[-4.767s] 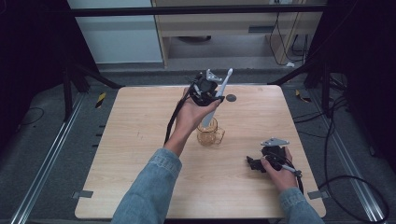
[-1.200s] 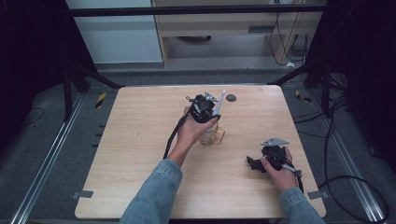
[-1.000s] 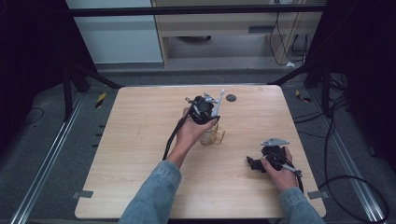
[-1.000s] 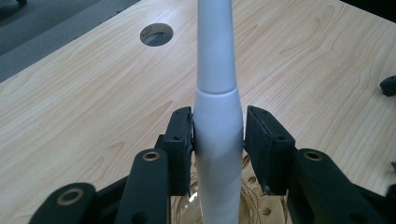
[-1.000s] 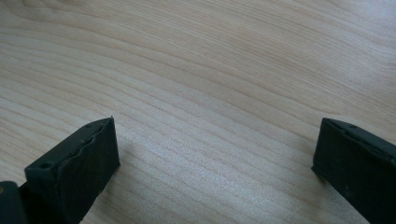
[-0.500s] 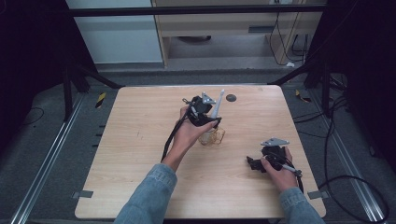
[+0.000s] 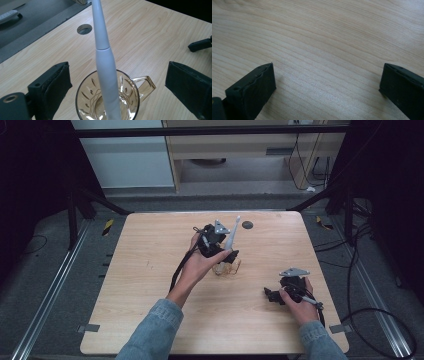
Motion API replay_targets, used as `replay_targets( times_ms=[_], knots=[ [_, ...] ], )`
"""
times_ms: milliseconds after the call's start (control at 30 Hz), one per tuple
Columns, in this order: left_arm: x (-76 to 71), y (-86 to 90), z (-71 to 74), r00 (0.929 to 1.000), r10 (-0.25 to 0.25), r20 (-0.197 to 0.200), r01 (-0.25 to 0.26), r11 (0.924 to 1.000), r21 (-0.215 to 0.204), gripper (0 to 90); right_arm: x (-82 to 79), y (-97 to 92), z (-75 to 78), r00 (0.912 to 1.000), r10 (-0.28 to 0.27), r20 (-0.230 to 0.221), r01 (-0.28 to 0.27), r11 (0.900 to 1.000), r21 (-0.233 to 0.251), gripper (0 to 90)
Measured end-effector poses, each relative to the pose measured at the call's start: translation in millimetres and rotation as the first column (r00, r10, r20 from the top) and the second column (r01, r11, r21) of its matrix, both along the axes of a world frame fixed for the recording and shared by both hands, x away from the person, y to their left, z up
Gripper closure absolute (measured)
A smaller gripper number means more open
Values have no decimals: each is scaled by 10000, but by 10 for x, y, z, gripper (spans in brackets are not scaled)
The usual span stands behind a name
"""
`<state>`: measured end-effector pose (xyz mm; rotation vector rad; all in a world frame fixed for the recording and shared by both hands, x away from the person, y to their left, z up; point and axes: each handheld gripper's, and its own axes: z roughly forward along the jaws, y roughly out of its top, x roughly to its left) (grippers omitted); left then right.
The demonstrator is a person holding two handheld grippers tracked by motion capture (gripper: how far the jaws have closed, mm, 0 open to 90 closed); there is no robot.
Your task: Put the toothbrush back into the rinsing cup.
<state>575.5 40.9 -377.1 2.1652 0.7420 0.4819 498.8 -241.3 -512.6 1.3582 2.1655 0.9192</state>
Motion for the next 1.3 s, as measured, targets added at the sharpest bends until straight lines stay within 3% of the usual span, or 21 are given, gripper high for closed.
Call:
replay_targets(
  times_ms=[233, 533, 800, 933, 1300],
  knots=[
    [-69, 46, 71, 9996, -236, 165, 239, 9995, -218, 45, -3, 3, 0, 10000, -32, -11, 32, 10000, 28, 4],
    [-186, 147, 99, 9977, -406, 543, 409, 9992, -40, 55, -4, 3, 1, 10000, -48, -16, 48, 10000, 27, 4],
    [-280, 378, 98, 9971, -245, 721, 236, 9996, 131, 52, -5, 3, 2, 10000, -50, -27, 51, 10000, 40, 4],
    [-304, 519, 92, 9969, 124, 773, -114, 9998, -134, 56, -5, 3, 2, 10000, -50, -25, 50, 10000, 42, 4],
    [-375, 814, 10, 9961, 449, 763, -461, 9988, 140, 51, -5, 2, 1, 10000, -44, -20, 44, 10000, 17, 4]
  ],
)
